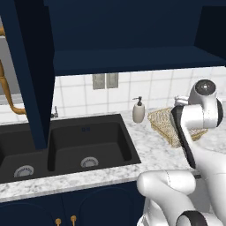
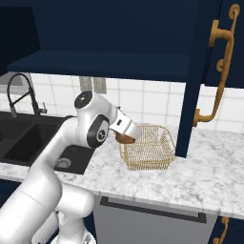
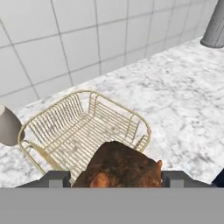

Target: Open the cabinet, pick up the bread from the cabinet and place it in the basket. Then move the basket to the dining counter.

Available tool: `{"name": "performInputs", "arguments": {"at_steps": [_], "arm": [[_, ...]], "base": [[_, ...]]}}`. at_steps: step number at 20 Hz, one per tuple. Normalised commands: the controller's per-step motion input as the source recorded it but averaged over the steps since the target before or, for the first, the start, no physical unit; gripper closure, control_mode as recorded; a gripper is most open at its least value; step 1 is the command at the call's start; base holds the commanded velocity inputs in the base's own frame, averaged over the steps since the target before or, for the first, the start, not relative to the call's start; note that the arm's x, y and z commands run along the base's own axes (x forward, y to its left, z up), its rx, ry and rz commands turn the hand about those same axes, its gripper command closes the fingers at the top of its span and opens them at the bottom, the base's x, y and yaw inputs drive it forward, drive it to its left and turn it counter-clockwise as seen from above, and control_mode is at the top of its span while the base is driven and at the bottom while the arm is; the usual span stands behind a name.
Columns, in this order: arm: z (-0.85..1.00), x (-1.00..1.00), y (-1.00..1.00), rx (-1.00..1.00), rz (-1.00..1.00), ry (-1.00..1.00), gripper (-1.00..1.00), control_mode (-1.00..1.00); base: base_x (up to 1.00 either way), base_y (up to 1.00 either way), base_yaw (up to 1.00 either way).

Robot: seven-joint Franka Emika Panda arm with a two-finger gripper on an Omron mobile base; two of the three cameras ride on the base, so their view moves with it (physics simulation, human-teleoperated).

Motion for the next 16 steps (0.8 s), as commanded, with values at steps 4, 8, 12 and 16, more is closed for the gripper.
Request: {"name": "performInputs", "arguments": {"at_steps": [4, 8, 12, 16], "arm": [[-0.75, 0.96, -0.46, 0.07, 0.00, 0.10, 1.00, -1.00], [-0.55, 0.89, -0.09, 0.06, 0.00, 0.18, 1.00, -1.00], [-0.55, 0.82, 0.00, 0.00, 0.00, 0.21, 1.00, -1.00], [-0.67, 0.71, -0.06, 0.00, 0.00, 0.21, 1.00, -1.00]], "base": [[0.00, 0.00, 0.00], [0.00, 0.00, 0.00], [0.00, 0.00, 0.00], [0.00, 0.00, 0.00]]}}
